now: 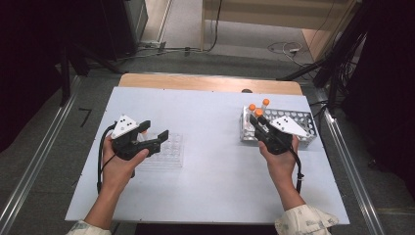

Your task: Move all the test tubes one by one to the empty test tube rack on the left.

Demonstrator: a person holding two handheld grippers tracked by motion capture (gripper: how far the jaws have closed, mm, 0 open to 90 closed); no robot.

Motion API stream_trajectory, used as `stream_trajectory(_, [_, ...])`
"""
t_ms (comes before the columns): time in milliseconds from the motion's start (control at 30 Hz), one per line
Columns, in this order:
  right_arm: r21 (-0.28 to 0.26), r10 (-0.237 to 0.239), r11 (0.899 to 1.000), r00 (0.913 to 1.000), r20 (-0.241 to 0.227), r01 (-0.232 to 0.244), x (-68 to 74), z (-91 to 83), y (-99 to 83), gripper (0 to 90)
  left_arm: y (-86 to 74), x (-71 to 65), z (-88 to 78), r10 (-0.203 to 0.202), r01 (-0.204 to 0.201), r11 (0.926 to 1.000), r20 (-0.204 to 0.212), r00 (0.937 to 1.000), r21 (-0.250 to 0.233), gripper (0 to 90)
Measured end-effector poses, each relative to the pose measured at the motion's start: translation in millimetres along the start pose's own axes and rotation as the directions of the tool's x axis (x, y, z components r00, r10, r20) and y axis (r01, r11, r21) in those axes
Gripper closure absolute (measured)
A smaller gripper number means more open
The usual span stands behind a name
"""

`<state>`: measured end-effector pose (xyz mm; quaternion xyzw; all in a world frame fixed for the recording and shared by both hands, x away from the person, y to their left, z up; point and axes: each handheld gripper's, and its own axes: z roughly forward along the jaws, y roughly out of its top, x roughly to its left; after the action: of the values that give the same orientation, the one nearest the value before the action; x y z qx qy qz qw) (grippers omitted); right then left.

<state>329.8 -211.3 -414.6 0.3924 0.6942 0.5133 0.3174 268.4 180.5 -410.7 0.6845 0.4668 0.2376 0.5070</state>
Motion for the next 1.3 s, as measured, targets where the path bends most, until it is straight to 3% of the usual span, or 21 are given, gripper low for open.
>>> stream_trajectory(433, [0.016,-0.038,0.999,0.9963,-0.077,0.039,27.0,-3.4,0.8,71.5,1.6,-4.0,-1.7,0.008,-0.008,0.9999,0.015,0.9998,-0.009,26.8])
stream_trajectory(733, [0.043,-0.073,0.996,0.9876,-0.139,0.08,47.1,1.2,-5.3,71.5,1.5,-11.8,1.2,0.01,-0.009,0.9999,0.058,0.9983,-0.011,24.2])
stream_trajectory(967, [0.049,-0.092,0.993,0.9777,-0.189,0.103,64.0,0.2,-6.2,71.4,0.5,-20.2,4.6,0.023,-0.022,0.9997,0.085,0.9961,-0.009,20.4])
stream_trajectory(1300, [0.064,-0.126,0.987,0.955,-0.268,0.149,88.7,0.4,-10.8,71.4,-3.1,-40.3,12.0,0.052,-0.054,0.9985,0.146,0.9878,0.008,15.8])
